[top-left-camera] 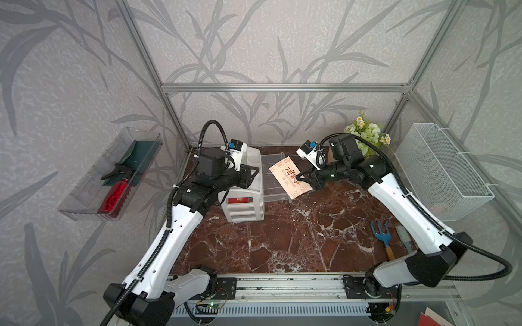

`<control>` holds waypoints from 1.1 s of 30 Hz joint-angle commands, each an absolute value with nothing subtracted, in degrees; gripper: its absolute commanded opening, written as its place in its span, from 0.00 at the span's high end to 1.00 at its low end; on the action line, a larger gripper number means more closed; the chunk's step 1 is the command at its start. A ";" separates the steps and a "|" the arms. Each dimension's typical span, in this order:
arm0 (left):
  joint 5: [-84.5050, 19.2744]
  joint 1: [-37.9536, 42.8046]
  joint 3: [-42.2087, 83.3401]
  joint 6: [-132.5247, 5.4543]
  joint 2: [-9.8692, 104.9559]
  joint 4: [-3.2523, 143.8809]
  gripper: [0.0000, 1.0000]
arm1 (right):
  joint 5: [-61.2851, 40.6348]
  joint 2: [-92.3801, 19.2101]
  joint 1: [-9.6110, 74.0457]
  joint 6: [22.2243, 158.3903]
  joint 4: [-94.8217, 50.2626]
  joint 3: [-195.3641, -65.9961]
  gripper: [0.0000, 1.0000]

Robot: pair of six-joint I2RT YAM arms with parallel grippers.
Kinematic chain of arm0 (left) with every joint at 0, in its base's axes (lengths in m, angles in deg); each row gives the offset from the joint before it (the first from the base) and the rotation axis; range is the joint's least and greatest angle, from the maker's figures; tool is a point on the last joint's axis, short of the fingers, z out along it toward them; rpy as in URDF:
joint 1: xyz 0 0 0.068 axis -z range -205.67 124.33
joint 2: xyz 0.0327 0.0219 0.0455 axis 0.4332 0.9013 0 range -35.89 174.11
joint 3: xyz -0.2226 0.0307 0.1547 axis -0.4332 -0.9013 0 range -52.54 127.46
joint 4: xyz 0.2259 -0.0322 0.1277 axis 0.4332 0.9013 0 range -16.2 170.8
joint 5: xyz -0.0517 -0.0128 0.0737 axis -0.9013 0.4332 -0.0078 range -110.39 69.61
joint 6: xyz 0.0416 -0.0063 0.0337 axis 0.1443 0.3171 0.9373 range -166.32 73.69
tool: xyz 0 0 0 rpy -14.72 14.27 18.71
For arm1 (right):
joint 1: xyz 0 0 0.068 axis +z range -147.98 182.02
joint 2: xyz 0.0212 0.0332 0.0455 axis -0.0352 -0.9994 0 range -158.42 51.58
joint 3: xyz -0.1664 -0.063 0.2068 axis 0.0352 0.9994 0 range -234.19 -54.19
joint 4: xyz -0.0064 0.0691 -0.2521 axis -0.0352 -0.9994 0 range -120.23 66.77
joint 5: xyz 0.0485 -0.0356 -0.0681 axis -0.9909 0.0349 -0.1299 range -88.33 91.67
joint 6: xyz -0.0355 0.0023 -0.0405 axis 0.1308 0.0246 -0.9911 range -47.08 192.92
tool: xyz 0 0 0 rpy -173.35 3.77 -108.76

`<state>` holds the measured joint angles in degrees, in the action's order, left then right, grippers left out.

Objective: Take the postcards out of the drawer
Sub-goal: Place the postcard at the center of the board.

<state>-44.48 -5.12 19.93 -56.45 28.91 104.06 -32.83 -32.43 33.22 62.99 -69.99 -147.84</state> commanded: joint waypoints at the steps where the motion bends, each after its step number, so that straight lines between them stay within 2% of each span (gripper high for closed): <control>1: -50.44 -3.12 20.03 -53.93 28.91 100.51 0.60 | -38.47 -31.74 33.37 57.65 -72.69 -147.26 0.99; 12: -54.37 -0.48 20.32 -48.87 31.70 102.28 0.56 | -43.35 -34.61 33.53 49.57 -78.36 -147.30 0.99; 19: -61.83 -0.14 21.00 -45.70 33.62 102.81 0.55 | -43.93 -37.49 34.10 45.71 -81.68 -149.69 0.99; 33: -64.21 0.39 21.82 -42.12 35.67 105.86 0.65 | -46.13 -42.62 34.41 41.21 -85.76 -154.75 1.00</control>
